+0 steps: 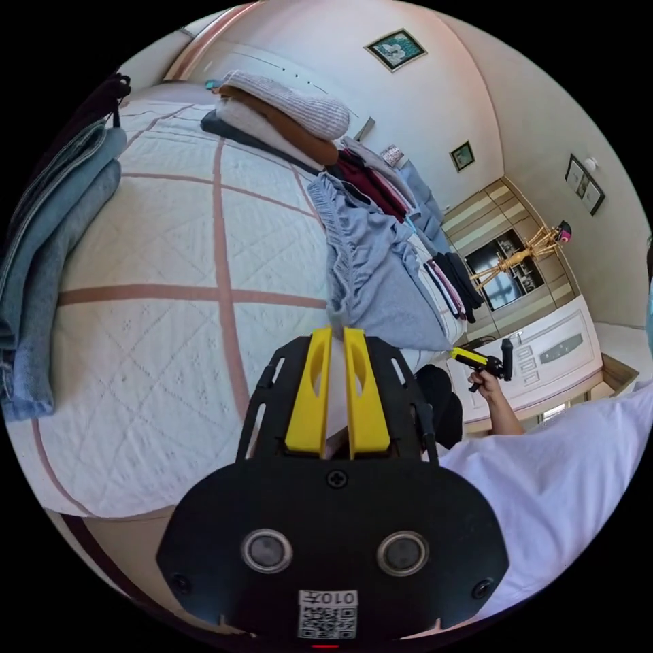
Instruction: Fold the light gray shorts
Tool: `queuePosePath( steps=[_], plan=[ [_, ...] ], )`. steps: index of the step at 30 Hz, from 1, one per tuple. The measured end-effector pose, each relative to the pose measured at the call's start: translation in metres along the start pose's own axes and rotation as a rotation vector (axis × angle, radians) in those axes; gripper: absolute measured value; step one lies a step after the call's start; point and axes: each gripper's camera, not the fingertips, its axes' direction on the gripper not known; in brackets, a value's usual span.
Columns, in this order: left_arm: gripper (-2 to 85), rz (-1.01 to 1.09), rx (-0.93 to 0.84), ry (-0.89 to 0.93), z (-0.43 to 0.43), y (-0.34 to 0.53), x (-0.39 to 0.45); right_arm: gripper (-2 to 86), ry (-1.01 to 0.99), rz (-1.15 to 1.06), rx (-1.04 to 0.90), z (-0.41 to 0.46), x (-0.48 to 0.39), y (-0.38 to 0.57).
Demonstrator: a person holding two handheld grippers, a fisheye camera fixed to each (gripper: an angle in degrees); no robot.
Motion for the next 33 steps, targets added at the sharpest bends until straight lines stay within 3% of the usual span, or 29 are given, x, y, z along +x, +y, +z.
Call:
queuePosePath(
  steps=[5, 9, 11, 16, 22, 27, 31, 33],
  plan=[
    [3.1, 0.063, 0.011, -0.159, -0.044, 0.003, -0.001, 7.7, -0.135, -0.059, 0.101, -0.044, 0.017, -0.004],
    [5.3, 0.124, 0.082, -0.197, -0.041, -0.043, 0.013, 10.2, -0.029, 0.035, 0.351, -0.069, 0.046, -0.05],
    [6.6, 0.176, 0.069, -0.151, -0.007, -0.089, 0.018, 11.5, -0.034, 0.058, 0.387, -0.061, 0.06, -0.085],
    [7.9, 0.149, 0.011, -0.072, 0.067, -0.158, 0.014, 13.3, -0.081, 0.088, 0.315, -0.022, 0.095, -0.177],
    [6.7, 0.086, -0.007, -0.056, 0.103, -0.176, 0.021, 12.3, -0.17, 0.028, 0.074, 0.04, 0.114, -0.236],
    [5.7, 0.108, -0.068, -0.155, 0.111, -0.176, 0.032, 3.0, -0.141, -0.096, 0.047, 0.027, 0.103, -0.237],
    [5.4, 0.144, -0.091, -0.22, 0.114, -0.18, 0.042, 2.6, -0.038, 0.089, 0.094, 0.001, 0.136, -0.218],
    [5.4, 0.145, -0.096, -0.238, 0.116, -0.181, 0.044, 2.7, 0.089, 0.306, 0.08, -0.004, 0.163, -0.2]
  ],
)
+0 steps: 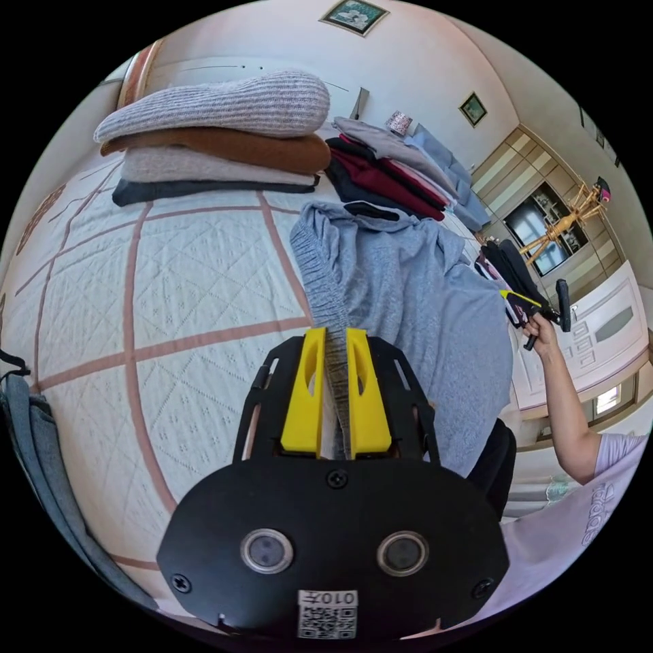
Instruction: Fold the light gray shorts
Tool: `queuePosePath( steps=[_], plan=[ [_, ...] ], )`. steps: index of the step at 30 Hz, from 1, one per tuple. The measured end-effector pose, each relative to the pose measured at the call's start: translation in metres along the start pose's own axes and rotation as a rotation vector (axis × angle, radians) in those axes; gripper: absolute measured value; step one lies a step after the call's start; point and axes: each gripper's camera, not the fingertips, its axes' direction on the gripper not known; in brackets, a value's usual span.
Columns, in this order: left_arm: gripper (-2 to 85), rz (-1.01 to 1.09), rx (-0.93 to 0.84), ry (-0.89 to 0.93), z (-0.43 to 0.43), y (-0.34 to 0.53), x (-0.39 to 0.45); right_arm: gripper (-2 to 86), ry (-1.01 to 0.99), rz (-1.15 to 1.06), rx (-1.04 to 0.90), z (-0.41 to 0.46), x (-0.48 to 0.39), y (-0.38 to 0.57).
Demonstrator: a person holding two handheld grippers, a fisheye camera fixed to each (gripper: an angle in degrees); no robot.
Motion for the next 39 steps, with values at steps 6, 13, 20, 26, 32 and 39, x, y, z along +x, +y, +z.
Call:
queuePosePath(
  steps=[6, 13, 20, 26, 32, 39],
  plan=[
    [5.2, -0.018, 0.003, -0.013, 0.001, -0.005, 0.002, 3.5, 0.058, 0.074, -0.06, 0.044, -0.003, 0.016],
    [5.1, 0.064, 0.117, -0.101, -0.038, 0.009, 0.026, 5.9, 0.027, 0.189, 0.11, -0.007, -0.014, 0.076],
    [5.1, 0.149, 0.103, -0.032, -0.036, 0.007, 0.053, 7.5, -0.226, 0.259, 0.069, -0.011, -0.028, 0.189],
    [5.1, 0.192, 0.126, 0.05, -0.039, -0.006, 0.075, 6.1, -0.198, 0.256, 0.039, 0.016, -0.068, 0.206],
    [5.3, 0.176, 0.146, 0.029, -0.055, -0.002, 0.072, 3.1, -0.045, 0.201, -0.008, 0.015, -0.091, 0.21],
    [5.4, 0.131, 0.086, 0.013, -0.058, -0.009, 0.064, 3.2, -0.197, 0.309, -0.03, 0.022, -0.069, 0.236]
  ],
)
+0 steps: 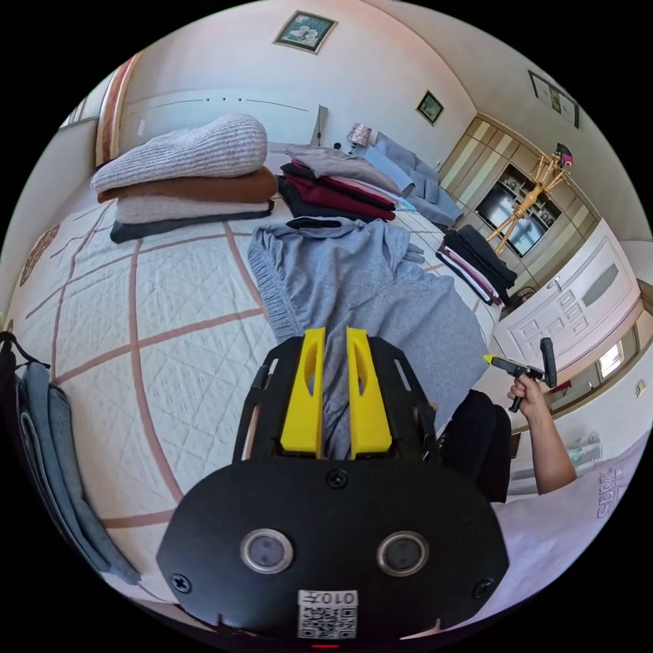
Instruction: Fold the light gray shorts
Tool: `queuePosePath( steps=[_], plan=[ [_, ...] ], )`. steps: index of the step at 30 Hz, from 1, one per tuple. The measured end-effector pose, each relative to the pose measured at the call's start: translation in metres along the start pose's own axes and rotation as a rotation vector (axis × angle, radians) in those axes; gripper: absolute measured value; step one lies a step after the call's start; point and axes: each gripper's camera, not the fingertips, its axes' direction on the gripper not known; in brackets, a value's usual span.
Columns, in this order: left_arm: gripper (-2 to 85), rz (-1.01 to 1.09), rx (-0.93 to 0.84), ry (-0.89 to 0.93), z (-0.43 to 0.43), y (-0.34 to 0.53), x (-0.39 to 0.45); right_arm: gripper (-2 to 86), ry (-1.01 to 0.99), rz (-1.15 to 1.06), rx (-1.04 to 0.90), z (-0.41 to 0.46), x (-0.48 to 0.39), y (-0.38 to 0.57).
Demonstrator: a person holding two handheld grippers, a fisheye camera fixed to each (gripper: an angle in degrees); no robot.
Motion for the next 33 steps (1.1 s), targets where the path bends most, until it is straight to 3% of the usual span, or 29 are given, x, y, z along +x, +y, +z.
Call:
queuePosePath(
  steps=[4, 7, 12, 18, 23, 28, 30, 33],
  plan=[
    [5.5, 0.028, -0.036, -0.001, -0.002, -0.013, 0.008, 3.2, -0.016, 0.056, -0.015, 0.007, 0.006, 0.006],
    [5.5, 0.063, -0.045, -0.021, -0.006, -0.018, 0.015, 3.0, 0.105, 0.11, 0.019, -0.005, 0.001, 0.017],
    [5.7, 0.066, -0.189, -0.001, 0.035, -0.022, 0.012, 3.1, 0.154, -0.087, 0.133, -0.007, -0.045, 0.03],
    [6.7, 0.104, -0.212, -0.031, 0.034, -0.045, 0.028, 2.8, 0.05, -0.062, -0.02, 0.035, -0.042, 0.035],
    [8.5, 0.306, 0.016, -0.135, 0.003, -0.118, 0.076, 2.8, 0.187, -0.011, 0.085, 0.003, -0.054, 0.052],
    [10.2, 0.496, 0.124, -0.206, 0.061, -0.225, 0.122, 2.7, 0.288, -0.09, 0.134, -0.02, -0.082, 0.068],
    [10.8, 0.549, 0.122, -0.261, 0.097, -0.265, 0.134, 2.7, 0.37, -0.13, 0.159, -0.028, -0.094, 0.082],
    [11.4, 0.534, -0.038, -0.284, 0.165, -0.324, 0.136, 2.5, 0.438, -0.126, 0.204, -0.041, -0.095, 0.105]
  ],
)
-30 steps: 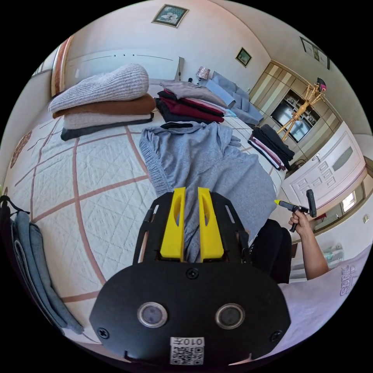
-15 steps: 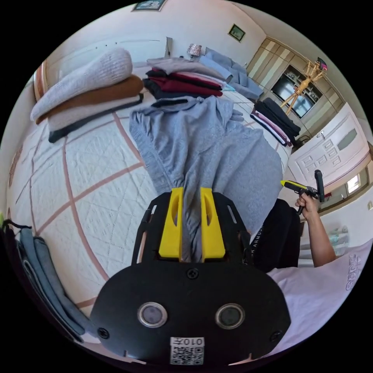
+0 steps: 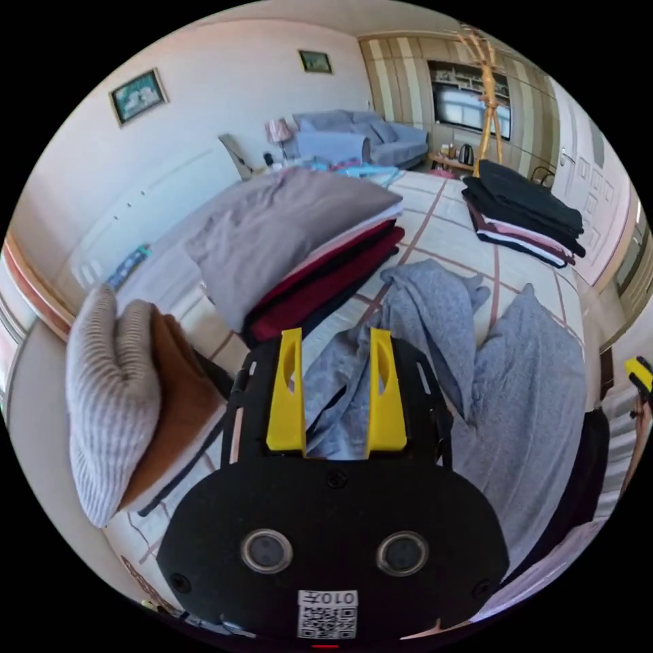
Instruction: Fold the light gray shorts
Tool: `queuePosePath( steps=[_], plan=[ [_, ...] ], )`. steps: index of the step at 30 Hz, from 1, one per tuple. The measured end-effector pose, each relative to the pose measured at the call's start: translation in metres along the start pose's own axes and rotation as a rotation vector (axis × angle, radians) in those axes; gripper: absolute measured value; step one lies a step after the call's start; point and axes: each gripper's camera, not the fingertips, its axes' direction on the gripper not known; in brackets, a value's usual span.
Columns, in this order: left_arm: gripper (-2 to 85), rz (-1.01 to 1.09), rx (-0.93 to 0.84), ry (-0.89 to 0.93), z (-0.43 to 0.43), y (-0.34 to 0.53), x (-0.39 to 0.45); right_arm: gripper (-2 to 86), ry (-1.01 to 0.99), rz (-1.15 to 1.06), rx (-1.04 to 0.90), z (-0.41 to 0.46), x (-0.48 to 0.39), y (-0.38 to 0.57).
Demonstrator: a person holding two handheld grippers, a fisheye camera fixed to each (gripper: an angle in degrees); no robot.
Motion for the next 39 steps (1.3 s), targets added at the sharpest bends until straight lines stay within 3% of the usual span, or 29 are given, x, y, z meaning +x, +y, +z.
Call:
queuePosePath(
  steps=[2, 9, 12, 15, 16, 17, 19, 21, 23, 26, 31, 35, 39],
  plan=[
    [10.4, -0.026, -0.14, 0.116, 0.046, -0.025, -0.007, 2.5, -0.008, 0.034, 0.014, -0.007, 0.008, 0.012],
    [1.5, -0.018, -0.201, 0.204, 0.084, -0.052, 0.003, 2.5, -0.067, 0.1, 0.002, 0.0, 0.026, 0.028],
    [0.2, -0.044, -0.149, 0.191, 0.067, -0.059, 0.002, 2.5, -0.107, 0.082, 0.018, 0.003, 0.023, 0.021],
    [-0.1, -0.127, 0.068, 0.154, 0.002, -0.053, -0.002, 2.6, -0.111, 0.043, 0.02, 0.005, 0.016, 0.015],
    [-0.2, -0.124, 0.23, 0.147, -0.045, -0.043, 0.007, 2.6, -0.109, 0.037, 0.018, 0.006, 0.015, 0.014],
    [-0.2, -0.054, 0.417, 0.157, -0.096, -0.024, 0.028, 2.7, -0.106, 0.024, 0.014, 0.007, 0.013, 0.013],
    [-0.2, 0.152, 0.606, 0.197, -0.153, 0.008, 0.075, 2.9, -0.111, 0.016, 0.021, 0.008, 0.011, 0.011],
    [-0.1, 0.352, 0.507, 0.346, -0.166, 0.025, 0.119, 3.4, -0.154, 0.002, 0.035, 0.012, 0.009, 0.005],
    [0.1, 0.515, 0.221, 0.504, -0.137, 0.049, 0.173, 4.2, -0.215, -0.018, 0.021, 0.019, 0.008, -0.003],
    [0.9, 0.558, -0.03, 0.536, -0.092, 0.093, 0.218, 7.9, -0.313, -0.024, 0.019, 0.025, 0.004, -0.022],
    [4.9, 0.545, -0.004, 0.457, -0.111, 0.144, 0.229, 10.8, -0.375, -0.068, 0.02, 0.024, -0.009, -0.041],
    [9.2, 0.282, 0.059, 0.349, -0.13, 0.169, 0.165, 11.5, -0.407, -0.026, -0.015, 0.024, -0.004, -0.033],
    [11.4, 0.07, 0.065, 0.267, -0.119, 0.189, 0.096, 12.7, -0.56, 0.062, -0.033, 0.023, 0.011, -0.02]
  ],
)
